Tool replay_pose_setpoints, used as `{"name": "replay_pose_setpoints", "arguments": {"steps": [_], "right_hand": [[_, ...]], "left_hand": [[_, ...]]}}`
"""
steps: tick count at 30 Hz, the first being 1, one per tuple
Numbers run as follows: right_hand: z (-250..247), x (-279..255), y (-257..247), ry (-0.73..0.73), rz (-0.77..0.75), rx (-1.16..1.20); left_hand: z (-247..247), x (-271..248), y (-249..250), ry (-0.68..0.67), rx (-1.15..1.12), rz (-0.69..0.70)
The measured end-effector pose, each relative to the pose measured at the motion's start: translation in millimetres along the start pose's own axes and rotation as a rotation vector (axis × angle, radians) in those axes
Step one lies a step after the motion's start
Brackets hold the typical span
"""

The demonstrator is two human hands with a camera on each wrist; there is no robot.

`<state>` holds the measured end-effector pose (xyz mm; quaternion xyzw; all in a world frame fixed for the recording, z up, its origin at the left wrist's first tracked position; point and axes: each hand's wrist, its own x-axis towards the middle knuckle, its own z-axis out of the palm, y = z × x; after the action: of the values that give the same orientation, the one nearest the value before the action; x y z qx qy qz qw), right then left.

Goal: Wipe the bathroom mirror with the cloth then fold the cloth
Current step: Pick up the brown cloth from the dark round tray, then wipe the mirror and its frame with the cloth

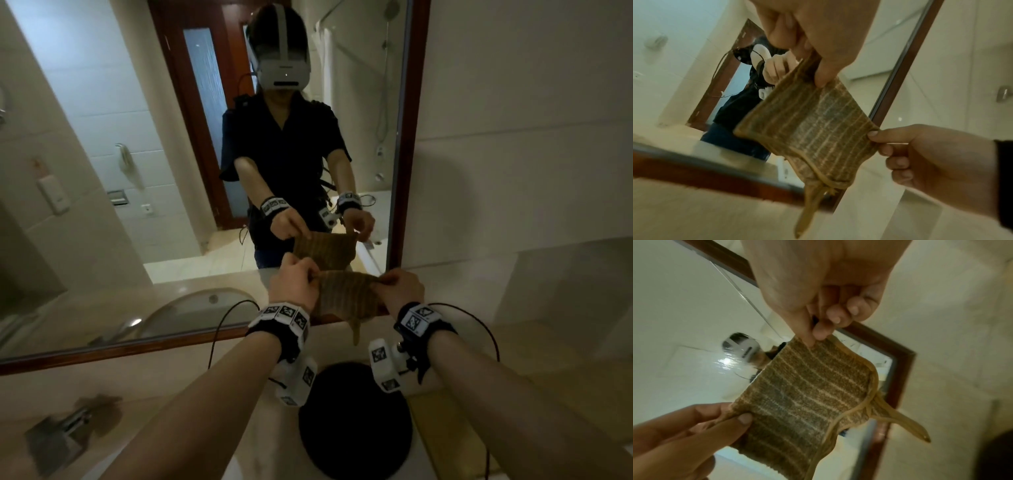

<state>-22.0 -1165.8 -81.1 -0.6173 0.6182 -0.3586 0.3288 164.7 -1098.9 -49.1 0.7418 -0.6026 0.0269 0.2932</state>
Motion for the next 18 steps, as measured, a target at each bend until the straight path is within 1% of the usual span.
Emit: {"name": "replay_pose_setpoints", "arguments": {"steps": [2,5,8,12,14,18], "right_hand": [[-2.8,9.2,-27.4,0.047,-0.023,0.107],[-7.9,22.2,-74.4,0.087,-0.086,0.235],[-17.2,32.2,-117.3,0.102,-0.139,0.33],[-27.4,41.0,-152.2,0.147,-0.186,0.38],[-29.2,43.0,-159.4,0.177,-0.199,0.358],[-27.4,47.9,-161.2,0.144,-0.191,0.416]], "left_hand": [[-14.0,14.4,10.0,0.137,-0.101,-0.058],[-45.1,42.5,20.9,0.299,-0.232,-0.131],[-73.5,68.3,29.9,0.426,-0.322,-0.132],[-91.9,86.7,38.0,0.501,-0.37,-0.105],[-93.5,91.9,39.4,0.511,-0.392,-0.106],[-90.2,99.8,38.0,0.557,-0.43,-0.121]]}}
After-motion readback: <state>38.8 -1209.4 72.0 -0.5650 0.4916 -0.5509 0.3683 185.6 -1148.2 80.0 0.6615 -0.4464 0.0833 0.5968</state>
